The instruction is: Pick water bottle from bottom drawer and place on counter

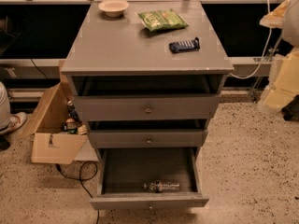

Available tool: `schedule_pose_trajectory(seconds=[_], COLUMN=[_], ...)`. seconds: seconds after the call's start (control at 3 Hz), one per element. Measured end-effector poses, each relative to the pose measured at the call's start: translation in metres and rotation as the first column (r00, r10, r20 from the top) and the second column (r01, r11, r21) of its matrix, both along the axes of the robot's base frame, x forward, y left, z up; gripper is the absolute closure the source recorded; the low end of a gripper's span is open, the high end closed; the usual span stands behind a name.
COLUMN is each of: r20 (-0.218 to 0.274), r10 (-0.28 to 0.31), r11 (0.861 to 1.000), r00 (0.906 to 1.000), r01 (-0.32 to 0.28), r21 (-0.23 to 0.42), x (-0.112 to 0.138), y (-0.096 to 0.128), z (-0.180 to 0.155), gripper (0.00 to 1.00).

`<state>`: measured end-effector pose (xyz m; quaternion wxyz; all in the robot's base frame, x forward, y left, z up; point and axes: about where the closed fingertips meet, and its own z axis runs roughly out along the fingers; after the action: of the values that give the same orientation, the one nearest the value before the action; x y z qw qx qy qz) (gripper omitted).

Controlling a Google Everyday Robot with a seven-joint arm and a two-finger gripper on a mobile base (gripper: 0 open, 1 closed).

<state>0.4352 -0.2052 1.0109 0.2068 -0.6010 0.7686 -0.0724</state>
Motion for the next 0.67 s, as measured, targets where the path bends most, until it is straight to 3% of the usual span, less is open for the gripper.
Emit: schedule_pose_trajectory(seconds=[0.67], r20=[-0.007], r10=[-0.006], r11=[1.0], r00=[1.0], r01=[0.006], r21=[0.018], x=[-0.0007], y=[-0.0015], z=[-0.0052], gripper=[0.0])
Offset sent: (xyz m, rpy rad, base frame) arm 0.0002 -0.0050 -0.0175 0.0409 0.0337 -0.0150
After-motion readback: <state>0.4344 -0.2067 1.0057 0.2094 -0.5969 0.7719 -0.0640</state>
